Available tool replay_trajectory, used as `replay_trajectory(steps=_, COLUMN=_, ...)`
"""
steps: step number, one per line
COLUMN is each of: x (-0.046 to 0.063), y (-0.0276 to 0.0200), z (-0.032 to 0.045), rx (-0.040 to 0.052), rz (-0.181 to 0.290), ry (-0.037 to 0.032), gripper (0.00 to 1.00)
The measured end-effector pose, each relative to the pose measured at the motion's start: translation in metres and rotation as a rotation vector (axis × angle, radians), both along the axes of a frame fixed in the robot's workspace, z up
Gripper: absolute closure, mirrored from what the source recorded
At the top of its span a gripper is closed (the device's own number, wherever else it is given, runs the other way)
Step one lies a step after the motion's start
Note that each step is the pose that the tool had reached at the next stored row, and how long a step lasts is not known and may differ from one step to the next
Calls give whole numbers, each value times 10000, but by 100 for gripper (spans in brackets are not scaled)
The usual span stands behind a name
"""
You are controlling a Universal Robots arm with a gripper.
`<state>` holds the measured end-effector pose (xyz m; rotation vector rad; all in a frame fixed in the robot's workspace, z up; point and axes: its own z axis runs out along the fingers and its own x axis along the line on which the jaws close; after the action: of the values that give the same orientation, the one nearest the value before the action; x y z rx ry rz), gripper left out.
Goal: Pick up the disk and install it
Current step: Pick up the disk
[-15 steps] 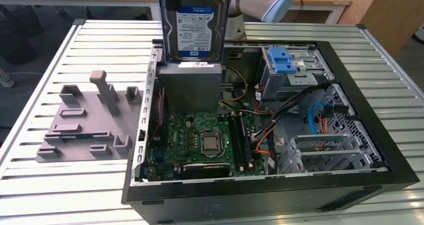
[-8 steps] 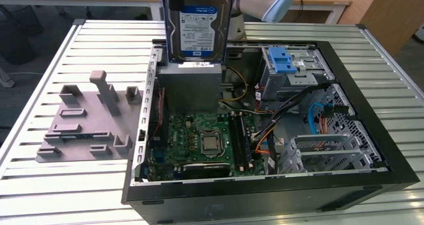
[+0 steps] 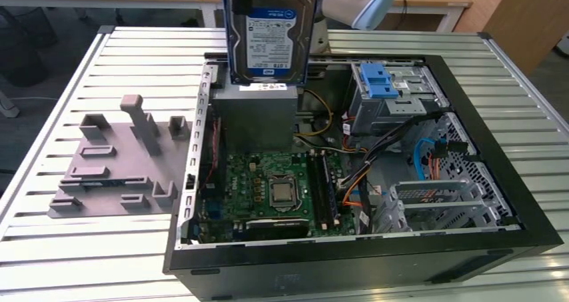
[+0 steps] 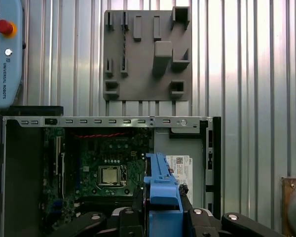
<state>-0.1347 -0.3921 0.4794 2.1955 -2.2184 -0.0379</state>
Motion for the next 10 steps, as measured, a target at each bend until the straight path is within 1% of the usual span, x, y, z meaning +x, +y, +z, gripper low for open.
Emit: replay_trajectory(steps=10, x=79, y=-1, z=-2, rx=0, rz=-1, ry=0, gripper=64)
